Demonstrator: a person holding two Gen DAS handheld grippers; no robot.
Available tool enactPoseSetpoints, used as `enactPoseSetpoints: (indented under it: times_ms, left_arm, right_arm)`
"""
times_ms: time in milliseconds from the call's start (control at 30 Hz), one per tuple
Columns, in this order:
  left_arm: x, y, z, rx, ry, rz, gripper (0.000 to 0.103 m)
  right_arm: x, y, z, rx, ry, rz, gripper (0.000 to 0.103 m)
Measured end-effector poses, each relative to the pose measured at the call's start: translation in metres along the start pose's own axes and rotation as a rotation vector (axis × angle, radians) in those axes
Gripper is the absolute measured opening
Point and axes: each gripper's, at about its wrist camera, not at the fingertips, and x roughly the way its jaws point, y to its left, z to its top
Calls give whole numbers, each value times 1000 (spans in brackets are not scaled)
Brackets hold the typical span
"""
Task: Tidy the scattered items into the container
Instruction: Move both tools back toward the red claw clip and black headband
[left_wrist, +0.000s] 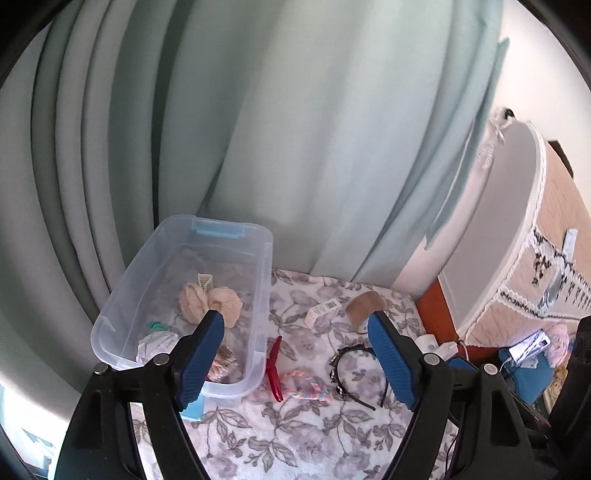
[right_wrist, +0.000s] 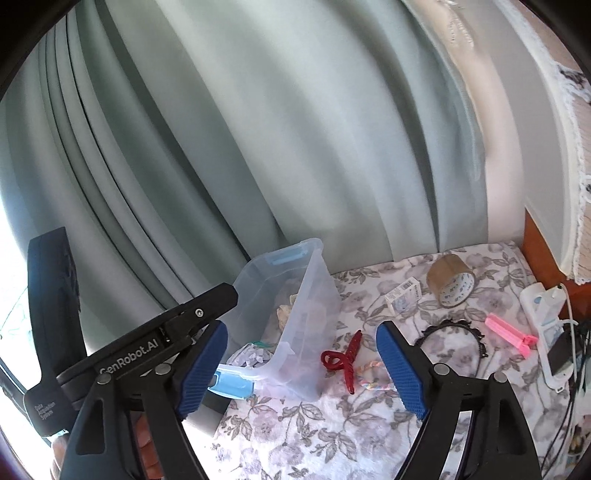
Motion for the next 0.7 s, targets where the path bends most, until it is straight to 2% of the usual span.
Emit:
enactPoseSetpoints:
  times_ms: [367,567,700]
  left_arm:
    - [-8,-25,0,46,-5,7,81]
    - [-2,-38,-5,69,12,14,81]
    - [3,-45,-9,78,27,19,85]
  right_arm:
    - [-22,-21,0,41,-38,12,86]
    - [-26,-33,-3,54,-39,-14,87]
    - [-28,-41,-6,72,-37,-32,87]
